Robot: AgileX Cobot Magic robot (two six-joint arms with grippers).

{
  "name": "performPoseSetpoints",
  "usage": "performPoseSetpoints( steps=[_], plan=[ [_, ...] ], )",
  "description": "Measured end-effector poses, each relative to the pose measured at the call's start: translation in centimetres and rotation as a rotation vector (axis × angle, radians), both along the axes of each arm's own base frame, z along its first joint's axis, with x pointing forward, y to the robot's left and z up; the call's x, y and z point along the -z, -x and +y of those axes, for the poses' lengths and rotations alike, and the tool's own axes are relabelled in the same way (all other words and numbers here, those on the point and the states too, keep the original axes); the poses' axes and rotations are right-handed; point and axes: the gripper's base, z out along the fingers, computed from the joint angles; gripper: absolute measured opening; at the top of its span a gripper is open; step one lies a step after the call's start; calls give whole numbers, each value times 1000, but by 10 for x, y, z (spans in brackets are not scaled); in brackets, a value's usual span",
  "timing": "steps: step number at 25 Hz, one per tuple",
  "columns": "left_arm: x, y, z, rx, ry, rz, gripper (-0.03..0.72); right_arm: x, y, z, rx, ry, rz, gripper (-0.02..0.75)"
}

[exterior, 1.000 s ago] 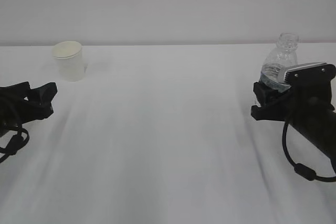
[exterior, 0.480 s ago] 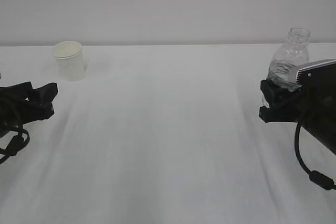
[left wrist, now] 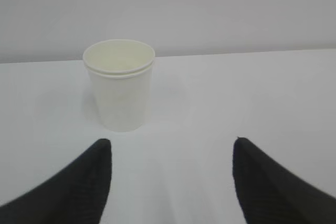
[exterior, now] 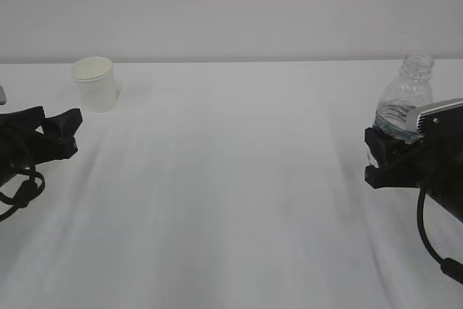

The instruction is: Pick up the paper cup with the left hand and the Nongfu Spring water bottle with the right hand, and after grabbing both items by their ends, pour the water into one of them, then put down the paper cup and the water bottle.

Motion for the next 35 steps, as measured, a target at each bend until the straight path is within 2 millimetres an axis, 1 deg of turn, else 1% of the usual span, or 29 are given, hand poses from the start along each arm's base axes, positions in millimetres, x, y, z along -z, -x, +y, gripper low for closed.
performPoseSetpoints(
  steps=[3, 4, 7, 12, 15, 19, 24, 28, 35],
  plan=[
    [7, -10, -2, 0, -13, 6, 627, 0, 0, 2, -19, 2, -2, 365],
    [11, -13, -2, -1, -15, 14, 654, -1, 0, 2, -24, 3, -3, 365],
    [22, -20, -3, -7, -22, 34, 683, -1, 1, 2, -27, 1, -5, 365],
    [41, -33, -5, -12, -26, 65, 689, -2, 1, 3, -31, 2, -6, 365],
    [45, -43, -6, -16, -24, 54, 690, -2, 1, 3, -31, 2, -6, 365],
    [48, -62, -8, -32, -15, 23, 690, -2, 1, 3, -33, 2, -6, 365],
    [59, -82, -11, -52, -7, 4, 689, -2, 1, 3, -35, 1, -6, 365],
    [65, -91, -9, -80, 1, 0, 689, -2, 1, 3, -35, 1, -6, 365],
    [83, -113, 2, -97, -3, -14, 689, -2, 1, 3, -35, 1, -6, 365]
  ],
)
